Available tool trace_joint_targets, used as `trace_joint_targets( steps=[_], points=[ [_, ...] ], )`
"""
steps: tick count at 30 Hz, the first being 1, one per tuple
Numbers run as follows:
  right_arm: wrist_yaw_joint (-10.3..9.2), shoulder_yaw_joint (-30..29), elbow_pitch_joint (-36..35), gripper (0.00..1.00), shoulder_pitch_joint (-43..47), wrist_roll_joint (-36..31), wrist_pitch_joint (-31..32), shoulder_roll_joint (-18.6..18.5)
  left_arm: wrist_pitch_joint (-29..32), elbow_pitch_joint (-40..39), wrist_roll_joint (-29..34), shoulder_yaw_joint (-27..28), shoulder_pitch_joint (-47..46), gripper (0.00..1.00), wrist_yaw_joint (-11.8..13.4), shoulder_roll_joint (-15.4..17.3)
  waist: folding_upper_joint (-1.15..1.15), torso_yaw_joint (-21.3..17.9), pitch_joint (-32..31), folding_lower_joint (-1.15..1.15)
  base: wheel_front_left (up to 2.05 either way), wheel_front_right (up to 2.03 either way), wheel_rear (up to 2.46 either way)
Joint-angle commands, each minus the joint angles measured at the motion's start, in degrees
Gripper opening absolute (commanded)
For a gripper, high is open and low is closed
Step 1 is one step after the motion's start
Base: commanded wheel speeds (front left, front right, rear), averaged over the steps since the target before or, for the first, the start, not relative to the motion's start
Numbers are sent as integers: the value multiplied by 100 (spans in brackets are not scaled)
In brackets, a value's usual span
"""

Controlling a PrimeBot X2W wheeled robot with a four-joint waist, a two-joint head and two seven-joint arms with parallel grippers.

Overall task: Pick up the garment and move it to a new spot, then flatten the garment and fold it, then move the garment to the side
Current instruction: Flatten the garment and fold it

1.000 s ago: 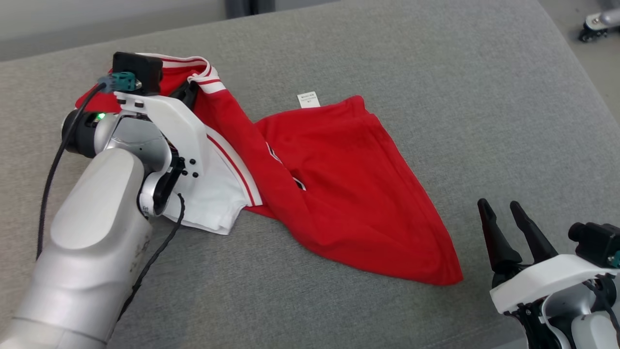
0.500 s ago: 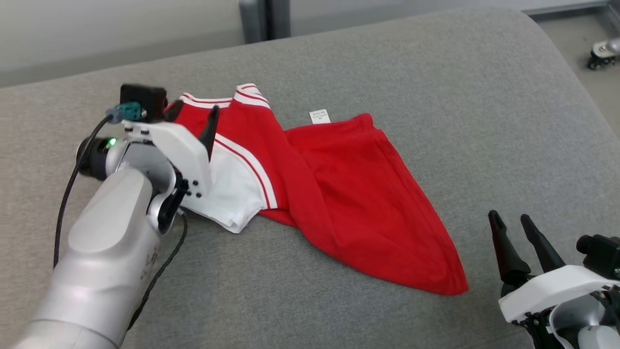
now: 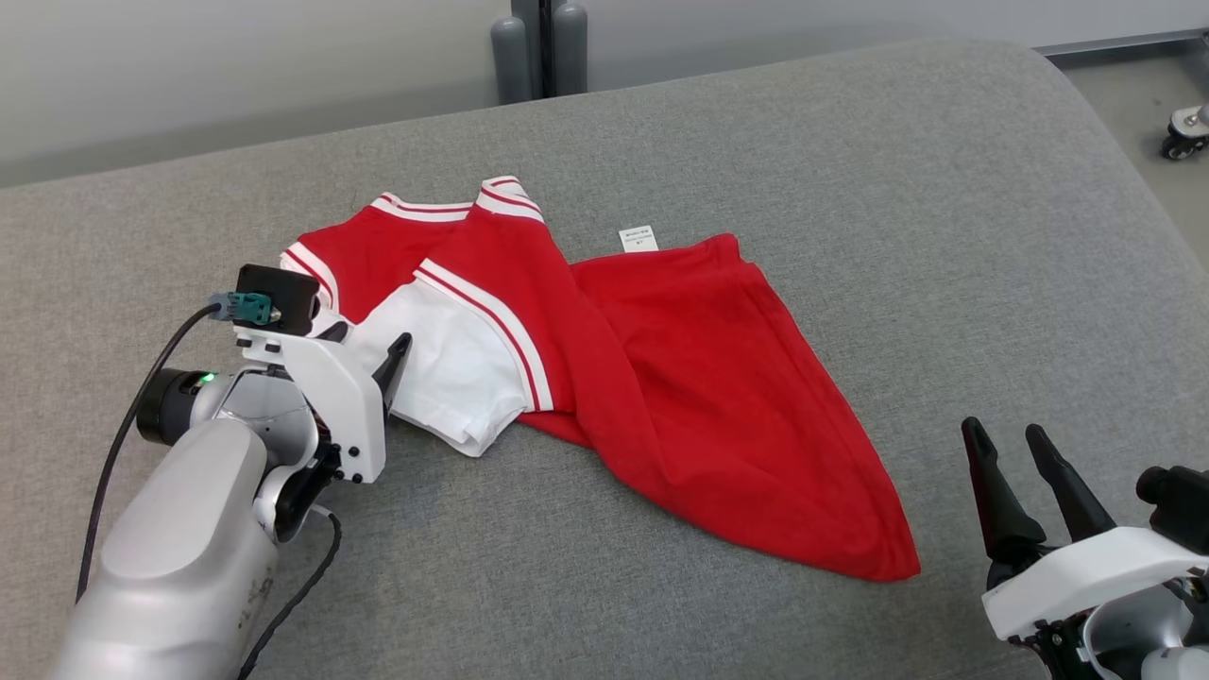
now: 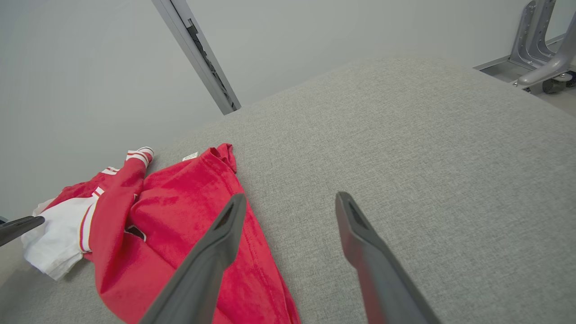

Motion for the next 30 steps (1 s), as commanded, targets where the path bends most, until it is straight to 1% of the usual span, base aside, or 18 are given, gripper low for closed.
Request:
trace_joint_targets(
  steps=[1,3,8,9,11,13,14,15,17,18,20,21,26,30],
  points=[
    [11,-22,-33,100,56,-11,19,-20,45,-69,-8,-9,44,100,-15,91,0,-11,25,0,0,0,0],
    [11,-14,-52,100,45,-10,30,-15,161,-224,-33,-43,95,100,-13,97,0,-27,60,0,0,0,0],
    [11,43,-37,100,-77,-10,47,10,375,-368,-28,-39,42,100,116,210,0,-115,140,0,0,0,0],
    [11,61,-9,100,-91,-10,45,14,527,-363,-41,-72,60,100,125,256,0,-168,156,0,0,0,0],
    [11,39,13,100,-74,-2,19,16,607,-458,-124,-60,115,100,82,244,0,-200,163,0,0,0,0],
    [11,15,39,100,-40,-12,1,19,659,-563,-133,-80,184,100,104,308,0,-229,164,0,0,0,0],
    [11,13,52,100,-32,-25,-5,18,685,-646,-146,-77,226,98,126,333,0,-244,158,0,0,0,0],
    [11,16,64,100,-22,-29,-8,16,706,-716,-176,-73,287,83,136,345,0,-258,140,0,0,0,0],
    [11,8,81,100,2,-32,-8,15,745,-907,-211,-60,402,48,182,391,0,-276,110,0,0,0,0],
    [11,0,86,100,7,-36,-9,15,728,-1022,-218,-44,454,42,210,421,0,-278,96,0,0,0,0],
    [11,-25,89,100,42,-42,-9,8,756,-1263,-222,-32,602,9,296,484,0,-263,49,0,0,0,0],
    [11,-43,91,100,65,-48,-1,3,751,-1374,-238,-13,658,0,324,506,0,-247,29,0,0,0,0],
    [11,-33,91,100,50,-84,72,-7,777,-1723,-284,28,871,0,478,566,0,-148,-78,0,0,0,0],
    [11,-82,59,100,103,-100,85,-29,669,-1933,-324,67,1004,0,535,561,0,-27,-204,0,0,0,0]
  ],
)
